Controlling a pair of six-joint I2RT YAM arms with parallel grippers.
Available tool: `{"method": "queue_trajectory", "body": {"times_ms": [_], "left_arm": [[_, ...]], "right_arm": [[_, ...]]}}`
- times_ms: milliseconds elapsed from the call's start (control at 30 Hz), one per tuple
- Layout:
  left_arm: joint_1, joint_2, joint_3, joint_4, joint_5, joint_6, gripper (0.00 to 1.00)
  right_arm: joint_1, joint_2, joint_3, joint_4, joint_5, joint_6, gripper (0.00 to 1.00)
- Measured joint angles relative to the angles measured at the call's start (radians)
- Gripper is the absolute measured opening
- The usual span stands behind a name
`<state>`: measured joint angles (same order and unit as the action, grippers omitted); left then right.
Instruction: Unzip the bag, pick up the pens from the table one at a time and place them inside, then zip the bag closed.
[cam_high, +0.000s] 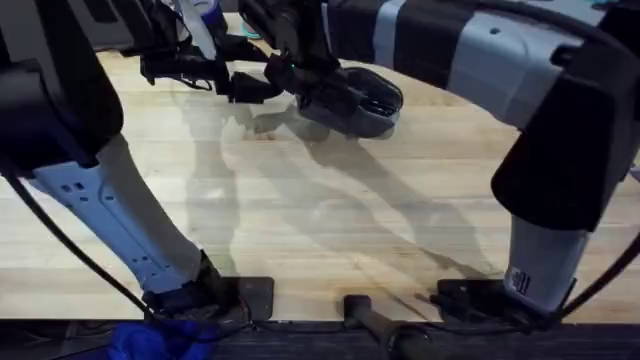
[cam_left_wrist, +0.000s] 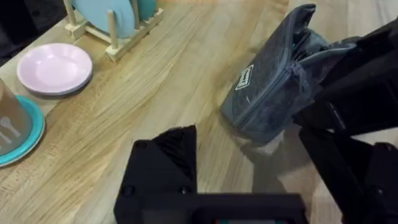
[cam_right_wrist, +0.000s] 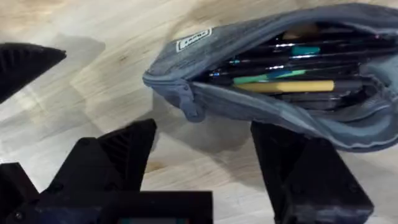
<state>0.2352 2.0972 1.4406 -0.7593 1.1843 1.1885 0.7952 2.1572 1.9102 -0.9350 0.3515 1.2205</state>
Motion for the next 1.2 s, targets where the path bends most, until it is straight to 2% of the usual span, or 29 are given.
{"method": "queue_trajectory", "body": {"times_ms": [433, 600, 800, 900, 1200], "left_arm": [[0.000, 0.000, 0.000, 0.000, 0.001, 0.000, 0.993], [0.000, 0.000, 0.000, 0.000, 0.001, 0.000, 0.993], [0.000, 0.000, 0.000, 0.000, 0.001, 0.000, 0.994], [0.000, 0.000, 0.000, 0.000, 0.001, 0.000, 0.994], [0.000, 0.000, 0.000, 0.000, 0.001, 0.000, 0.993]], "right_arm": [[-0.034, 0.001, 0.000, 0.011, 0.000, 0.001, 0.893], [-0.035, 0.004, 0.000, 0.042, 0.000, -0.001, 0.819], [-0.036, 0.004, 0.000, 0.048, 0.000, -0.002, 0.790], [-0.038, 0.004, 0.000, 0.048, 0.000, -0.009, 0.758], [-0.039, 0.004, 0.000, 0.048, 0.000, -0.017, 0.574]]}}
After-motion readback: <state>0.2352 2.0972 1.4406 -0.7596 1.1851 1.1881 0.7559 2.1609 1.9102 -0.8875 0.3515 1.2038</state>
